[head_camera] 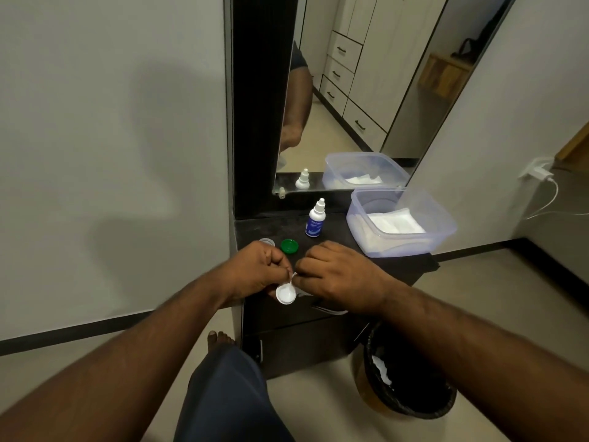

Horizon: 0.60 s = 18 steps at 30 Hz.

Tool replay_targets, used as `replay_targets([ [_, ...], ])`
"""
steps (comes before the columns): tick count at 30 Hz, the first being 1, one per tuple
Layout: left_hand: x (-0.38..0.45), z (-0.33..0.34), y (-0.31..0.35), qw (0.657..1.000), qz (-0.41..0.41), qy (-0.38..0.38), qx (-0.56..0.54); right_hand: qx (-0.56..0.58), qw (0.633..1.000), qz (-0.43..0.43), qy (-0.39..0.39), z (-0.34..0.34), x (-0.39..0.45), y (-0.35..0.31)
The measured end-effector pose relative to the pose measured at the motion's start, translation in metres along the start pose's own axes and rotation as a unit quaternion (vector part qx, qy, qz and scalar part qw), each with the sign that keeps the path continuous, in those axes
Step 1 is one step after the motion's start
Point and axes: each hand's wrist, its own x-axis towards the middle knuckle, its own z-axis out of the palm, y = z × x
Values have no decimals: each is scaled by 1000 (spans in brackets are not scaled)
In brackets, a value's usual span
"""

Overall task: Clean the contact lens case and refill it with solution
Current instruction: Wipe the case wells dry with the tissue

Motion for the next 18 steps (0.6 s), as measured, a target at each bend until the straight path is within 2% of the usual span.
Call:
replay_targets([
  [6,-1,4,0,1000,5,24,7,50,991,116,35,4,0,-8],
  [10,0,5,-1,999,10,33,10,80,990,112,41,8,-1,-8],
  [13,-1,7,-2,999,12,43,4,147,971,182,46,8,0,-6],
  [17,-2,9,-2,998,10,55,12,121,981,153,13,6,1,-10],
  [18,-2,8,-2,998,9,58,12,133,976,169,16,7,2,-10],
])
